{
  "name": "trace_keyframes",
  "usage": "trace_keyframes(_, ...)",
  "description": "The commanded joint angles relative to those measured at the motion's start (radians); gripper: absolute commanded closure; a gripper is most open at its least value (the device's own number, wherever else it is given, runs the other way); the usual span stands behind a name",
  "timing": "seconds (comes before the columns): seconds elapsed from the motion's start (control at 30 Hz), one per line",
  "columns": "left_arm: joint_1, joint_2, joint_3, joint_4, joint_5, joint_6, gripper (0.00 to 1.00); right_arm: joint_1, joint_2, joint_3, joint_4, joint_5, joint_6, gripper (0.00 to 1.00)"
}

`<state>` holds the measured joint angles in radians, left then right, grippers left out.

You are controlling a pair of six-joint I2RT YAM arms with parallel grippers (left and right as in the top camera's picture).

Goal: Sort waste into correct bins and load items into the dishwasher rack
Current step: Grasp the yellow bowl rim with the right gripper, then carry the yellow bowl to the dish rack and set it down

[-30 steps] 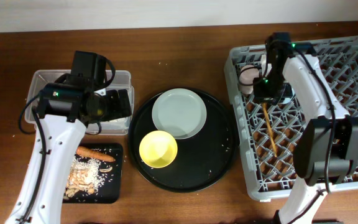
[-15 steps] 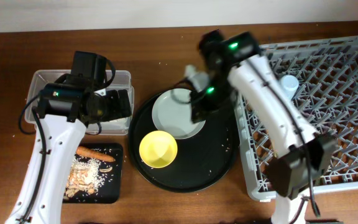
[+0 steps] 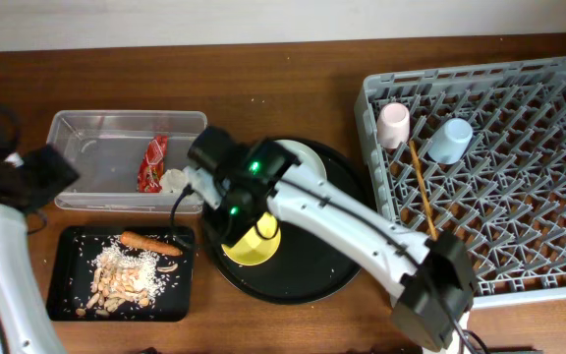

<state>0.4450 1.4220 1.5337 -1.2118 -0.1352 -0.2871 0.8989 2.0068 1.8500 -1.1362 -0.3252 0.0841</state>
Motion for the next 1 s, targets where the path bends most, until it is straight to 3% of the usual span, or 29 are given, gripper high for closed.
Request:
trace_keyframes(0.0, 0.092, -0.016, 0.019, -0.005, 0.026, 0.015, 0.01, 0.041, -0.002, -0.172, 0.173, 0.06, 0.003, 0.52)
trace_keyframes(0.17, 0.103, -0.016, 0.019, -0.005, 0.026, 0.015, 0.01, 0.046, -0.002, -0.372, 0.404, 0.101, 0.003, 0.51)
trace_keyframes(0.3, 0.103, -0.016, 0.019, -0.005, 0.026, 0.015, 0.01, 0.046, -0.002, -0.42, 0.457, 0.101, 0.003, 0.51)
trace_keyframes(0.37, 0.103, -0.016, 0.019, -0.005, 0.026, 0.015, 0.01, 0.046, -0.002, -0.42, 0.46, 0.101, 0.003, 0.61)
trace_keyframes(0.43, 0.103, -0.016, 0.019, -0.005, 0.026, 0.015, 0.01, 0.047, -0.002, -0.42, 0.446, 0.101, 0.003, 0.72)
trace_keyframes(0.53, 0.103, -0.016, 0.019, -0.005, 0.026, 0.015, 0.01, 0.05, -0.002, -0.42, 0.422, 0.101, 0.003, 0.75)
trace_keyframes(0.7, 0.103, -0.016, 0.019, -0.005, 0.026, 0.015, 0.01, 0.05, -0.002, -0.42, 0.387, 0.09, 0.003, 0.94)
trace_keyframes(0.87, 0.103, -0.016, 0.019, -0.005, 0.026, 0.015, 0.01, 0.036, -0.024, -0.364, 0.346, -0.05, 0.002, 0.96)
trace_keyframes(0.97, 0.103, -0.016, 0.019, -0.005, 0.026, 0.015, 0.01, -0.016, -0.108, -0.215, 0.13, -0.072, 0.002, 0.96)
